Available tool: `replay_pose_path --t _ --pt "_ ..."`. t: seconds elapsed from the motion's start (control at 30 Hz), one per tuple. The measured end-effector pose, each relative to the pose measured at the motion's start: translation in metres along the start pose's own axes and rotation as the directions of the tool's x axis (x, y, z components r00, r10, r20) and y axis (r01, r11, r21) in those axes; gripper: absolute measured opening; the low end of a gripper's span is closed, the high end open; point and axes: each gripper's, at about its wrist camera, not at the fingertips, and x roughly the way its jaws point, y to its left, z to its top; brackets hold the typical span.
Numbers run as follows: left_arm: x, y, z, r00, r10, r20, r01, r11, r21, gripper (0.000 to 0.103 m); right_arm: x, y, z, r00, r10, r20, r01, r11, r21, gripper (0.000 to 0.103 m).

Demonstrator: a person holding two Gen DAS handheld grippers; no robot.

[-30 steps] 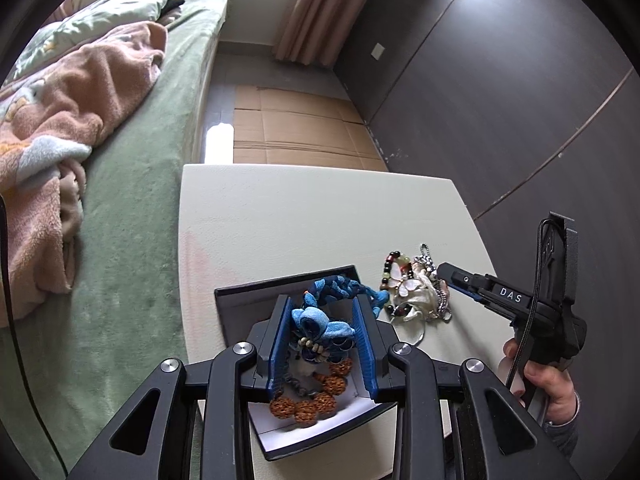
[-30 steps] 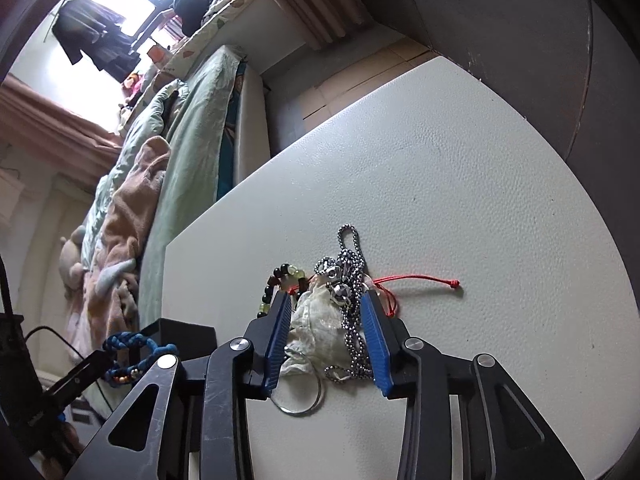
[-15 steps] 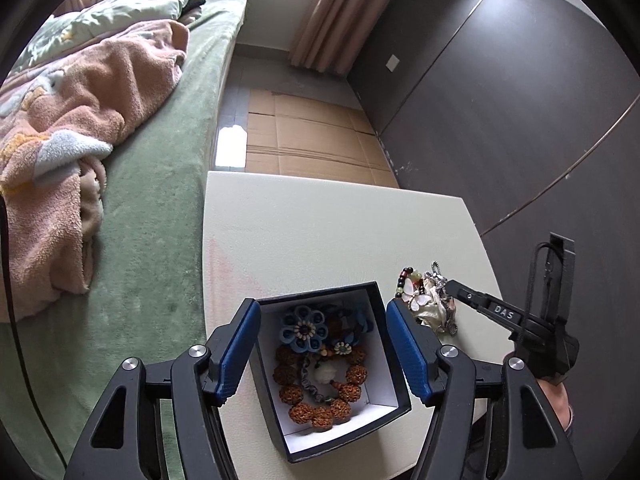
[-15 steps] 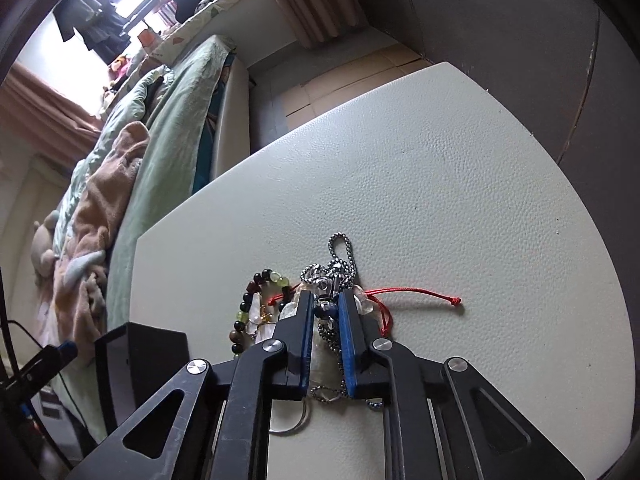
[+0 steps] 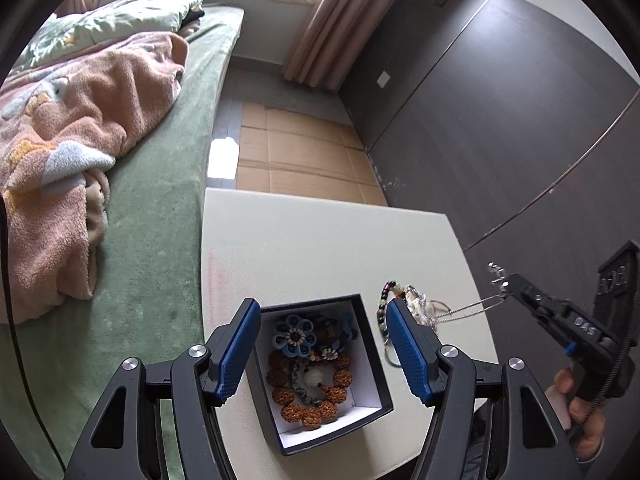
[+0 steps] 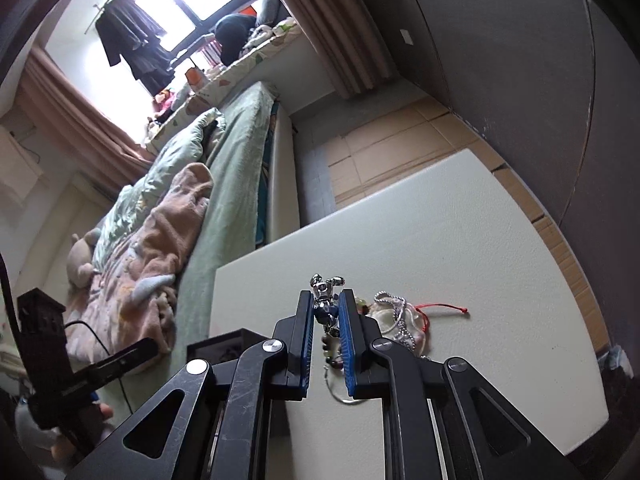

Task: Organize jewelry
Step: 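Lift the silver chain with the right gripper and release it into the box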

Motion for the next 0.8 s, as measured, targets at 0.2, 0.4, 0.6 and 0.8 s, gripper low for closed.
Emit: replay_pose_path --t 0.2,0.4,0.6,0.8 --pt "-0.007 -0.006 0.000 1.000 -0.011 0.016 0.011 1.000 0.019 0.081 -0.051 0.040 0.016 0.995 0.005 0.096 0.003 0.997 -0.082 0.014" --pt "-0.018 -0.005 0.000 0.998 -0.021 0.055 0.019 0.999 0.026 0.092 -0.093 0.081 0.037 0.986 0.010 0.168 0.017 0.987 -0.161 0.014" --pt "-0.027 0.007 0.005 0.995 -0.008 0.104 0.009 1.000 -0.007 0.102 -0.135 0.131 0.057 0.970 0.037 0.241 0.023 0.970 -0.240 0.014" --pt "-0.036 0.015 0.007 0.987 0.005 0.159 -0.003 1.000 -0.011 0.102 -0.162 0.181 0.069 0.955 0.066 0.290 0.030 0.949 -0.315 0.014"
